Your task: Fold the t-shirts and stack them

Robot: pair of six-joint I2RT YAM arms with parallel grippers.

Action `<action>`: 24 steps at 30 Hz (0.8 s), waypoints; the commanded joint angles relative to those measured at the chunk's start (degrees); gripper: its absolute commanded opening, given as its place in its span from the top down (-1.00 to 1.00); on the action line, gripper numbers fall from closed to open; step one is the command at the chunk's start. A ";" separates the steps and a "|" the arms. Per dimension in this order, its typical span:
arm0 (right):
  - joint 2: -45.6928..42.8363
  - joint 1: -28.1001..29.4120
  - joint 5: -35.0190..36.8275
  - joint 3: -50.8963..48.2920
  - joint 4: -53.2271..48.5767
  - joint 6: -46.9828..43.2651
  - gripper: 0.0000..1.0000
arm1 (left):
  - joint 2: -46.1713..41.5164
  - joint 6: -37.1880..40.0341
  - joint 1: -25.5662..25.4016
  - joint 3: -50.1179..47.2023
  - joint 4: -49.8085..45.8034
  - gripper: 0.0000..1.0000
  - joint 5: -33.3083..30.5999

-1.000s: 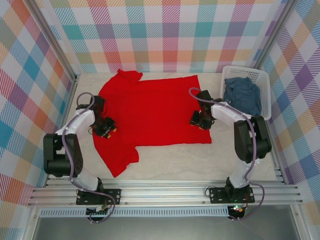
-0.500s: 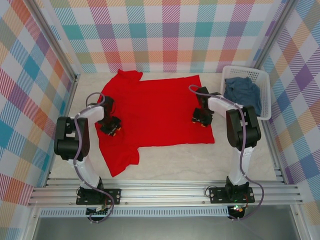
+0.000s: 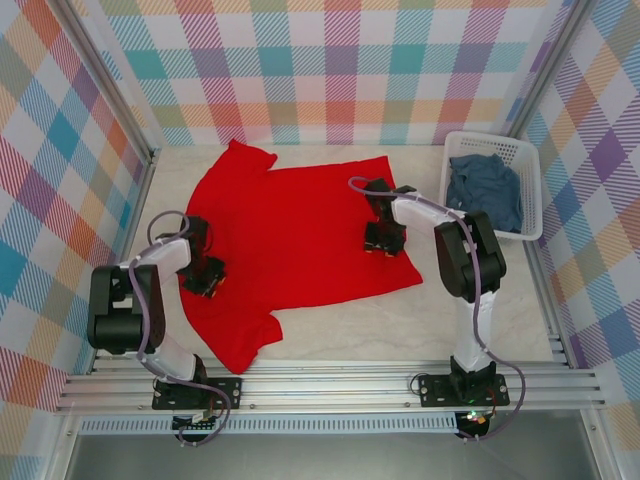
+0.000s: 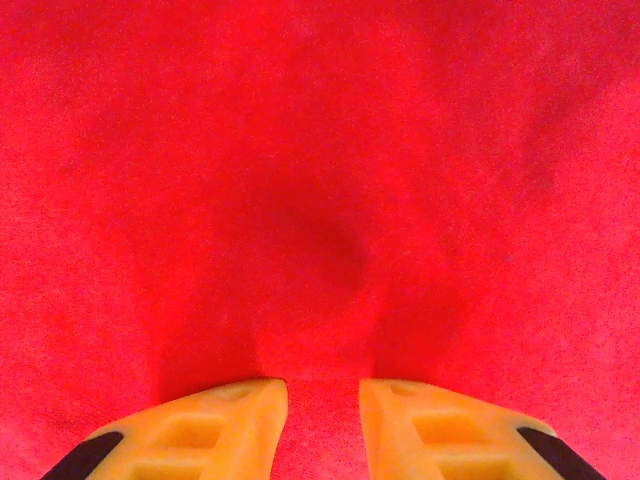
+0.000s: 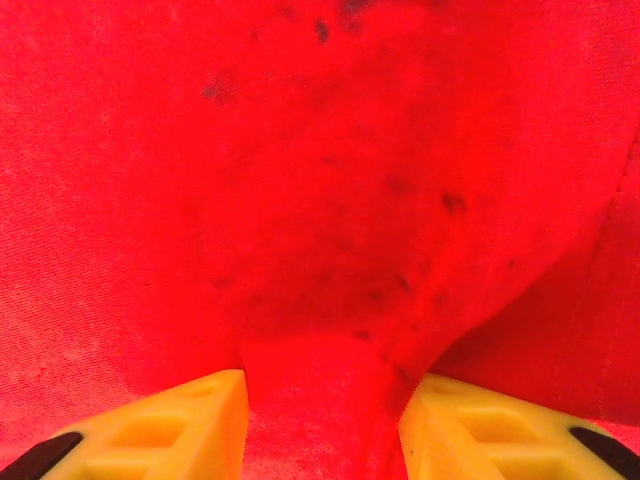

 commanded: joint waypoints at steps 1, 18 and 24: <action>2.85 -2.43 0.52 -2.31 -3.37 1.24 0.13 | 8.86 2.89 0.98 1.34 0.77 0.40 -1.13; 3.41 -10.58 -3.98 1.97 -4.92 5.26 0.10 | 22.73 5.87 -4.77 26.16 -6.32 0.37 -0.19; -3.46 -9.69 -4.54 3.36 -5.77 0.76 -0.05 | 6.64 9.03 -6.38 21.99 -14.47 0.03 -10.42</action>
